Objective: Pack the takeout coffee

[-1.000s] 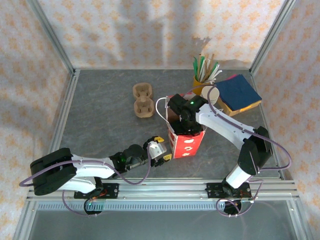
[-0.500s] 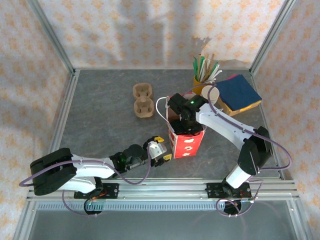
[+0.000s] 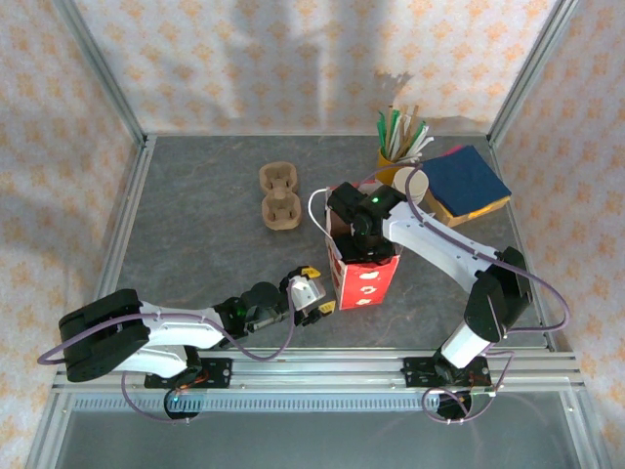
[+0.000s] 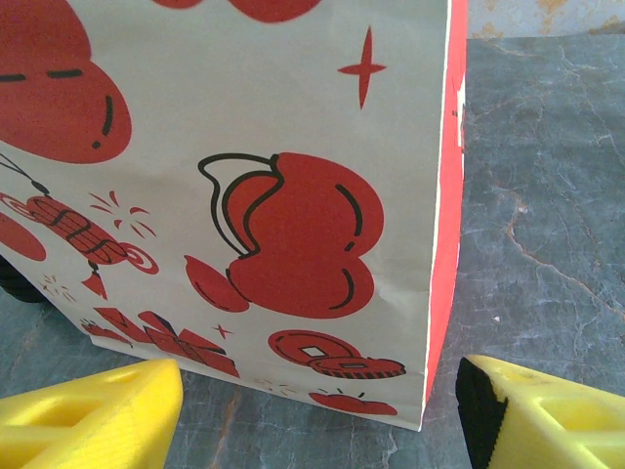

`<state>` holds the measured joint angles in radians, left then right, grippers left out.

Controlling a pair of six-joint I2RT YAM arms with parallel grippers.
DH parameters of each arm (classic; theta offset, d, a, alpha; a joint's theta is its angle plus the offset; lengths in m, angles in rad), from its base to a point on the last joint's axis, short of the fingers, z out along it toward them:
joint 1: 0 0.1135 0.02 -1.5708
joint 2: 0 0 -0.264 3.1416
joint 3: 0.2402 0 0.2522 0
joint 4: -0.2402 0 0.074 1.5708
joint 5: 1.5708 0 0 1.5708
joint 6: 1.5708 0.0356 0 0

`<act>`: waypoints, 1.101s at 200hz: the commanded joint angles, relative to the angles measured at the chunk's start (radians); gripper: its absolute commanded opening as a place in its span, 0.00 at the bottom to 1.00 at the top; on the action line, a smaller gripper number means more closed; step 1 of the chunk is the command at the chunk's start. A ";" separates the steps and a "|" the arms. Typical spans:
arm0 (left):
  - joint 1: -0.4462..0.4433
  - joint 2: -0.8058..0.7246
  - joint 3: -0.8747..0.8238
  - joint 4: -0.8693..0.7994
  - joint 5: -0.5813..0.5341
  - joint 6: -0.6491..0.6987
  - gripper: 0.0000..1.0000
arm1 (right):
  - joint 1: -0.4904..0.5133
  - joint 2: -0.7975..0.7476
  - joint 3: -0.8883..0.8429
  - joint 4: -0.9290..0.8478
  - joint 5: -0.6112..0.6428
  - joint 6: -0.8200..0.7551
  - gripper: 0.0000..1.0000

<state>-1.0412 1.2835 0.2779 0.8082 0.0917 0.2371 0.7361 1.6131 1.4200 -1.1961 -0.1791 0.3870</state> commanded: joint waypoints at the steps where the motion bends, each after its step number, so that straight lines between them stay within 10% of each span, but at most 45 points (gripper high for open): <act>1: -0.010 0.005 0.009 -0.006 -0.018 0.002 0.78 | -0.003 0.008 0.004 -0.016 0.028 -0.008 0.84; 220: -0.009 0.019 0.007 0.000 -0.014 -0.012 0.78 | -0.003 0.007 -0.042 0.015 0.010 -0.013 0.66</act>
<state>-1.0412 1.2938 0.2779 0.8078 0.0917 0.2344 0.7361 1.6131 1.3987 -1.1828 -0.1833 0.3832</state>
